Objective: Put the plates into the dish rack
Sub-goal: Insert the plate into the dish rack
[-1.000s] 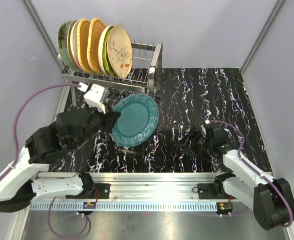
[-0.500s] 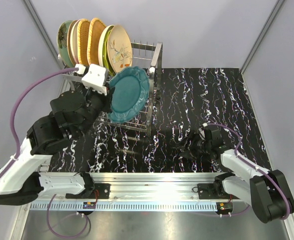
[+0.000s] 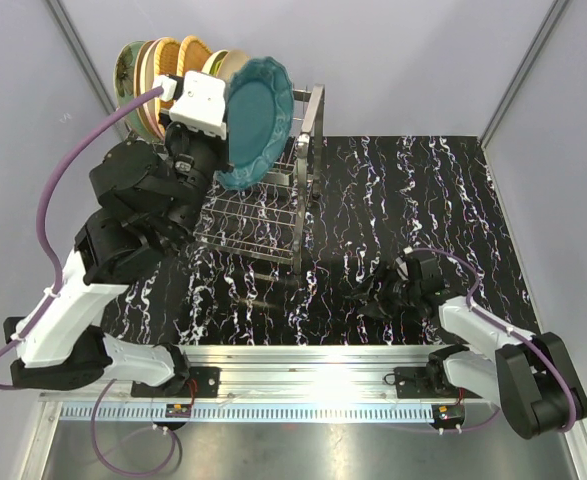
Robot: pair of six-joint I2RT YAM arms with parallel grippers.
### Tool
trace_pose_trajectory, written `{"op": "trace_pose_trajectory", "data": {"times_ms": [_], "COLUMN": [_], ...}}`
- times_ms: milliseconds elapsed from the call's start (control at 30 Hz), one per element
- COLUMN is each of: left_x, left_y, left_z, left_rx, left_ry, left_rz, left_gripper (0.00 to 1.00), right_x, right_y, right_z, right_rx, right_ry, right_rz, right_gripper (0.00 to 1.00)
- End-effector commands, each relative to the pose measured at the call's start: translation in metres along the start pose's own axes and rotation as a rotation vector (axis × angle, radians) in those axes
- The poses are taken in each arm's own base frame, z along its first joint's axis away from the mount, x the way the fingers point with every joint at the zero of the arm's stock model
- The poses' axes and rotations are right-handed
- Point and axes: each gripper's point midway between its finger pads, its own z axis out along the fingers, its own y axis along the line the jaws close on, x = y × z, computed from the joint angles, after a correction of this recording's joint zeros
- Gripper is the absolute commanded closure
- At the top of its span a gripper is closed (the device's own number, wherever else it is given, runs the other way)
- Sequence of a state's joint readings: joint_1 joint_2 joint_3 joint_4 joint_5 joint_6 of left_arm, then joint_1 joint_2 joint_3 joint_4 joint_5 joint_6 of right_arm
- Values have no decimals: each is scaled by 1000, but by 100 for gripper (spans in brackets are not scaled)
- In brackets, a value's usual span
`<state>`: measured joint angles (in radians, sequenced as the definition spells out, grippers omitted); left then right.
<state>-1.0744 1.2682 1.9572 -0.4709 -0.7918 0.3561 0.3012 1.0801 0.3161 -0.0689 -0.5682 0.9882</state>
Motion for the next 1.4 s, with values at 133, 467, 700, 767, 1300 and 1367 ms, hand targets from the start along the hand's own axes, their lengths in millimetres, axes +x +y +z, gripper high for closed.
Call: {"op": "trace_pose_trajectory", "data": {"times_ms": [133, 467, 700, 767, 1300, 1367], "left_x": [-59, -50, -34, -32, 8, 15], "left_y": [47, 44, 49, 54, 23, 20], "left_z": [13, 76, 113, 118, 151, 153], "left_rx": [-219, -268, -298, -297, -168, -158], "left_ry": [-184, -161, -135, -129, -73, -60], "left_rz": [-42, 33, 121, 139, 195, 192], "left_gripper": [100, 100, 100, 100, 100, 100], "right_x": [-7, -15, -12, -13, -20, -20], "right_y": [10, 11, 5, 4, 4, 4], "right_z": [6, 6, 16, 20, 37, 38], "right_rx": [-27, 2, 10, 18, 19, 21], "right_ry": [3, -17, 37, 53, 106, 108], "right_rz": [-36, -107, -97, -95, -111, -109], "right_gripper": [32, 32, 32, 32, 33, 33]}}
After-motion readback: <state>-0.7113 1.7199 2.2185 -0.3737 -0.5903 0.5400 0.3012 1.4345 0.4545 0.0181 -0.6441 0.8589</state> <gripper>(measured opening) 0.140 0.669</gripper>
